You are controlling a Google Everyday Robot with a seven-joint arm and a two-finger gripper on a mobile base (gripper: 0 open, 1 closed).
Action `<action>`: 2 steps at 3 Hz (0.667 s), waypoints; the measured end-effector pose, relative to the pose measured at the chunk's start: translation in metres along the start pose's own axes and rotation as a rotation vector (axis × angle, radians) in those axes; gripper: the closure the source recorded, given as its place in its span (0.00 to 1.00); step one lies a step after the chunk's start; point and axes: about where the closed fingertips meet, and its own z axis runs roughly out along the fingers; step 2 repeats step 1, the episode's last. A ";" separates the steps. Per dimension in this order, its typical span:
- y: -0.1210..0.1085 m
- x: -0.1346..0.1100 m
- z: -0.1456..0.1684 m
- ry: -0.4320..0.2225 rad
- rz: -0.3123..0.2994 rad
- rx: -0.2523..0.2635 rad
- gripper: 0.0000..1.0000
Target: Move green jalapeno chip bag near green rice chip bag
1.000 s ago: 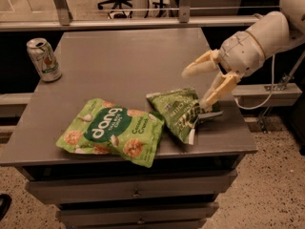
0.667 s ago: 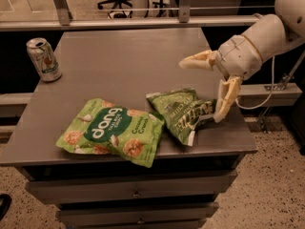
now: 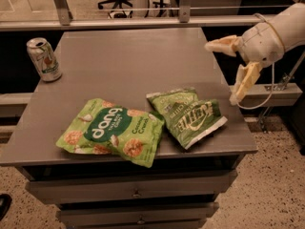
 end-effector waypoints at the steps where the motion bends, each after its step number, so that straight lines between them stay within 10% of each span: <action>1: -0.022 -0.009 -0.029 0.008 -0.022 0.103 0.00; 2: -0.022 -0.009 -0.029 0.008 -0.022 0.103 0.00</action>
Offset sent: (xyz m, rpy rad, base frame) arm 0.0000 0.0000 0.0000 0.0000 0.0000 0.0000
